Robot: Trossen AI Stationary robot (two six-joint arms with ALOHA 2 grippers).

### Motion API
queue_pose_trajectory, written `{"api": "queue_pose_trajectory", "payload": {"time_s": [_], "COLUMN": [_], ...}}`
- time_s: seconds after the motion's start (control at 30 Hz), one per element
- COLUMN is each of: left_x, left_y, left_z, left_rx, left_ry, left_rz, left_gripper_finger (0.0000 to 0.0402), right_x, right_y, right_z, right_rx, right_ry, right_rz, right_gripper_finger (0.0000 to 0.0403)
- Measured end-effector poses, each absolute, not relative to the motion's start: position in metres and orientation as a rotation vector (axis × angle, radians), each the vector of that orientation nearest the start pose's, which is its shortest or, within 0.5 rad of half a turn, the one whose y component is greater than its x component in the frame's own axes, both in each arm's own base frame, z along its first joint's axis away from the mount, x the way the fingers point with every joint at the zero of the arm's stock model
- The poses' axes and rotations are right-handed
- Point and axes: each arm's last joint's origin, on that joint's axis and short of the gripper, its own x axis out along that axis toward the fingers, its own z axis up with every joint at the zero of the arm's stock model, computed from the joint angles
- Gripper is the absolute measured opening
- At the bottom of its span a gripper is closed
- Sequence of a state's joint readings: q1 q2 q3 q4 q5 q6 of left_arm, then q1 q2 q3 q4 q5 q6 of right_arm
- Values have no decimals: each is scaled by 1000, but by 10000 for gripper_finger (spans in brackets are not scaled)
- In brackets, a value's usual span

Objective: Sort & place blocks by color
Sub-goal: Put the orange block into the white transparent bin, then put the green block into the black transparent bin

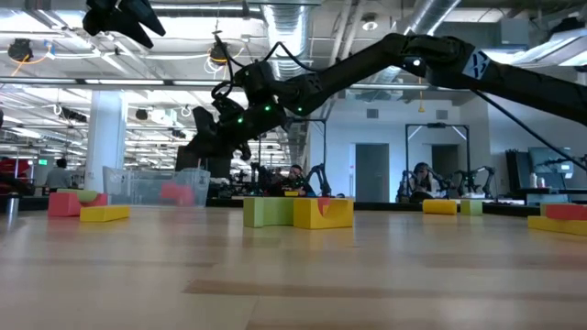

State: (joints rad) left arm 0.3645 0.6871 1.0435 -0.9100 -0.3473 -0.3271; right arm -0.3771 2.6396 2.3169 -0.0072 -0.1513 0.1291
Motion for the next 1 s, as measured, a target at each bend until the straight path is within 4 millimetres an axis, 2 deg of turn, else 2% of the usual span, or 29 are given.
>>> {"api": "queue_pose_trajectory", "payload": {"time_s": [0.23, 0.43, 0.6, 0.73, 0.87, 1.0], "left_x": [95, 95, 95, 95, 96, 98], "left_y": [47, 47, 47, 47, 48, 51], "left_z": [363, 363, 363, 363, 362, 362], "left_rx": [-310, -309, -306, -306, -290, -258], "left_ry": [447, 447, 449, 449, 456, 460], "left_rz": [779, 779, 777, 777, 791, 885], "left_gripper_finger": [229, 229, 229, 229, 229, 229], "right_x": [553, 538, 516, 492, 464, 436], "right_y": [-214, -209, -201, -195, -188, -175], "right_z": [182, 223, 253, 277, 290, 305], "right_rx": [235, 314, 259, 290, 334, 349], "right_ry": [308, 368, 529, 658, 838, 1024], "right_rz": [-246, -237, -216, -223, -228, -217], "right_gripper_finger": [237, 246, 242, 239, 238, 237]}}
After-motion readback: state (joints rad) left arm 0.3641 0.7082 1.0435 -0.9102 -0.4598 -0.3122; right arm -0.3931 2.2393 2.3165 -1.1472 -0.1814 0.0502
